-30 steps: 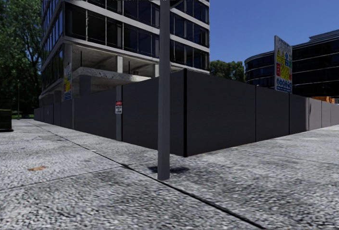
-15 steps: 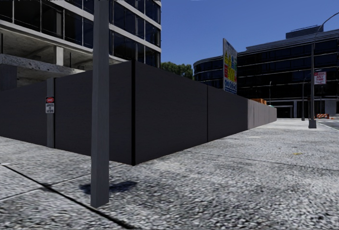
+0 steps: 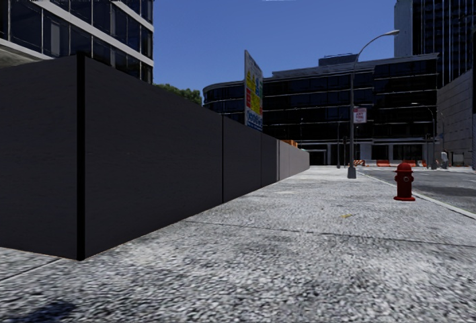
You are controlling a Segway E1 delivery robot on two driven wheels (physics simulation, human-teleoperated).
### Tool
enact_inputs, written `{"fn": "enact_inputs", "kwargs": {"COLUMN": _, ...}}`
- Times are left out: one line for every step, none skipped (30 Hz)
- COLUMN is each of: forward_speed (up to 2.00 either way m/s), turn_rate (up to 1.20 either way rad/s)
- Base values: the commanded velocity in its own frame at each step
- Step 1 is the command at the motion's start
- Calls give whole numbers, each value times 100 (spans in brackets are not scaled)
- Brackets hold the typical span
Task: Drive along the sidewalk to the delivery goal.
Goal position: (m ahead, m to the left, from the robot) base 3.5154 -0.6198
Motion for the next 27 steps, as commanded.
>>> {"fn": "enact_inputs", "kwargs": {"forward_speed": 111, "turn_rate": -63}}
{"fn": "enact_inputs", "kwargs": {"forward_speed": 111, "turn_rate": -63}}
{"fn": "enact_inputs", "kwargs": {"forward_speed": 111, "turn_rate": -63}}
{"fn": "enact_inputs", "kwargs": {"forward_speed": 111, "turn_rate": -63}}
{"fn": "enact_inputs", "kwargs": {"forward_speed": 111, "turn_rate": -63}}
{"fn": "enact_inputs", "kwargs": {"forward_speed": 111, "turn_rate": -63}}
{"fn": "enact_inputs", "kwargs": {"forward_speed": 111, "turn_rate": -63}}
{"fn": "enact_inputs", "kwargs": {"forward_speed": 111, "turn_rate": -63}}
{"fn": "enact_inputs", "kwargs": {"forward_speed": 111, "turn_rate": -63}}
{"fn": "enact_inputs", "kwargs": {"forward_speed": 111, "turn_rate": -63}}
{"fn": "enact_inputs", "kwargs": {"forward_speed": 111, "turn_rate": -63}}
{"fn": "enact_inputs", "kwargs": {"forward_speed": 111, "turn_rate": -63}}
{"fn": "enact_inputs", "kwargs": {"forward_speed": 111, "turn_rate": -63}}
{"fn": "enact_inputs", "kwargs": {"forward_speed": 111, "turn_rate": -63}}
{"fn": "enact_inputs", "kwargs": {"forward_speed": 111, "turn_rate": -63}}
{"fn": "enact_inputs", "kwargs": {"forward_speed": 111, "turn_rate": -63}}
{"fn": "enact_inputs", "kwargs": {"forward_speed": 111, "turn_rate": -63}}
{"fn": "enact_inputs", "kwargs": {"forward_speed": 111, "turn_rate": -63}}
{"fn": "enact_inputs", "kwargs": {"forward_speed": 111, "turn_rate": -63}}
{"fn": "enact_inputs", "kwargs": {"forward_speed": 111, "turn_rate": -63}}
{"fn": "enact_inputs", "kwargs": {"forward_speed": 111, "turn_rate": -63}}
{"fn": "enact_inputs", "kwargs": {"forward_speed": 111, "turn_rate": -63}}
{"fn": "enact_inputs", "kwargs": {"forward_speed": 111, "turn_rate": -63}}
{"fn": "enact_inputs", "kwargs": {"forward_speed": 111, "turn_rate": -63}}
{"fn": "enact_inputs", "kwargs": {"forward_speed": 111, "turn_rate": -63}}
{"fn": "enact_inputs", "kwargs": {"forward_speed": 111, "turn_rate": -63}}
{"fn": "enact_inputs", "kwargs": {"forward_speed": 111, "turn_rate": -63}}
